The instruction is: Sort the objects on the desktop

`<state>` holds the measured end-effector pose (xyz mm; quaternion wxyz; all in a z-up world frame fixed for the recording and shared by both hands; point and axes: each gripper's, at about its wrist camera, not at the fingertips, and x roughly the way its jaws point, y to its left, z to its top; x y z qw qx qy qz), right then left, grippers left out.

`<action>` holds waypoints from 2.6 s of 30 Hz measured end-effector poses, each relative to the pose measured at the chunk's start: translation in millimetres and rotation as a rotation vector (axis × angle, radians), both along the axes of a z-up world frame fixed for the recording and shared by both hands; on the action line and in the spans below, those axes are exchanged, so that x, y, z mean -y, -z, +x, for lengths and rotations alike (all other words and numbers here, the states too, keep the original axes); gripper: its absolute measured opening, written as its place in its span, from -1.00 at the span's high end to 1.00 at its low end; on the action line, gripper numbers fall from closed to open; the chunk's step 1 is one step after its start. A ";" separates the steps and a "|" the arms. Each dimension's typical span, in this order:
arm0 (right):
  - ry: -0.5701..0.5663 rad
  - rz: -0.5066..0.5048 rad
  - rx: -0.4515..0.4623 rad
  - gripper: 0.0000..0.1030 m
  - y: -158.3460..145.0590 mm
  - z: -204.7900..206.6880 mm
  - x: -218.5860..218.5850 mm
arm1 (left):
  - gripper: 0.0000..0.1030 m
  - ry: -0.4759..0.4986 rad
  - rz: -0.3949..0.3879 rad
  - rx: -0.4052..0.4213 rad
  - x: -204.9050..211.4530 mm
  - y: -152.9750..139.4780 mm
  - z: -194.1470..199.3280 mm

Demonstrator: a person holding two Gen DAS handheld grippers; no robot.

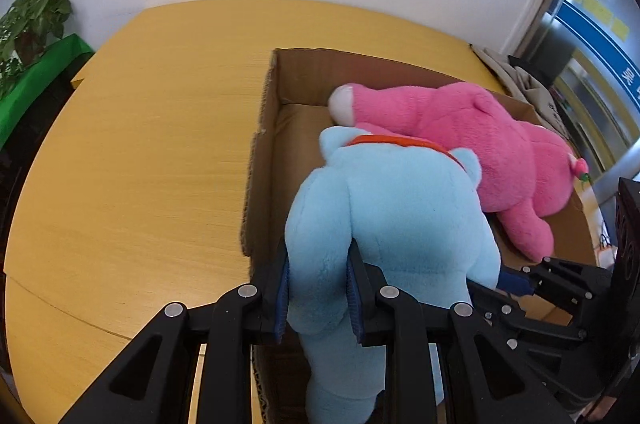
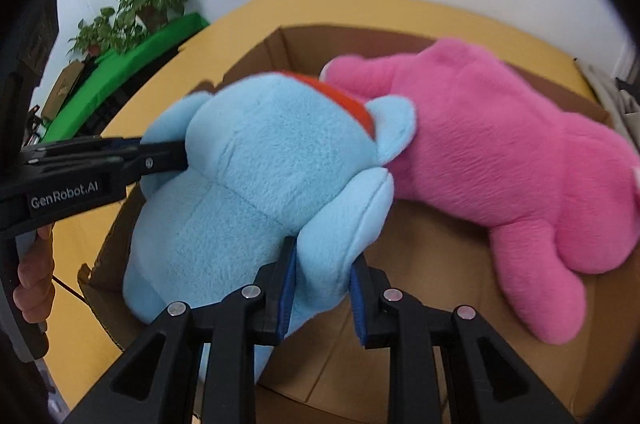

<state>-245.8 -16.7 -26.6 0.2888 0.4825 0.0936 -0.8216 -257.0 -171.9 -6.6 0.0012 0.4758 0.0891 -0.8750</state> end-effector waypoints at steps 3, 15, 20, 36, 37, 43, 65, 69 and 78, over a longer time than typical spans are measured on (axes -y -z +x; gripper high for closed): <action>-0.008 -0.013 0.017 0.49 1.9 -0.6 3.5 | 0.43 -0.014 -0.044 0.042 0.7 12.2 1.6; 0.075 -0.217 -0.191 -0.78 -65.4 46.6 -70.4 | -0.75 -0.099 -0.220 -0.175 -8.9 -62.6 91.8; 0.110 -0.162 -0.285 -0.79 -91.0 82.1 -96.2 | -1.00 -0.087 -0.196 -0.263 -45.1 -97.5 148.2; 0.196 -0.016 -0.407 -0.80 -98.2 174.1 -173.0 | -1.00 0.004 -0.135 -0.273 -156.4 -80.9 232.2; 0.200 -0.015 -0.414 -0.80 -99.1 176.6 -173.3 | -1.00 0.009 -0.136 -0.274 -160.2 -81.3 233.9; 0.196 -0.001 -0.419 -0.80 -99.5 183.5 -177.5 | -1.00 0.034 -0.136 -0.278 -172.4 -84.8 235.6; 0.206 0.024 -0.407 -0.80 -88.8 171.5 -178.6 | -1.00 0.043 -0.055 -0.240 -164.3 -69.3 228.5; 0.201 0.029 -0.407 -0.80 -88.6 171.4 -176.7 | -1.00 0.045 -0.044 -0.239 -162.6 -68.1 228.3; 0.213 0.042 -0.399 -0.80 -86.8 168.9 -177.8 | -1.00 0.040 -0.027 -0.235 -158.2 -66.9 229.5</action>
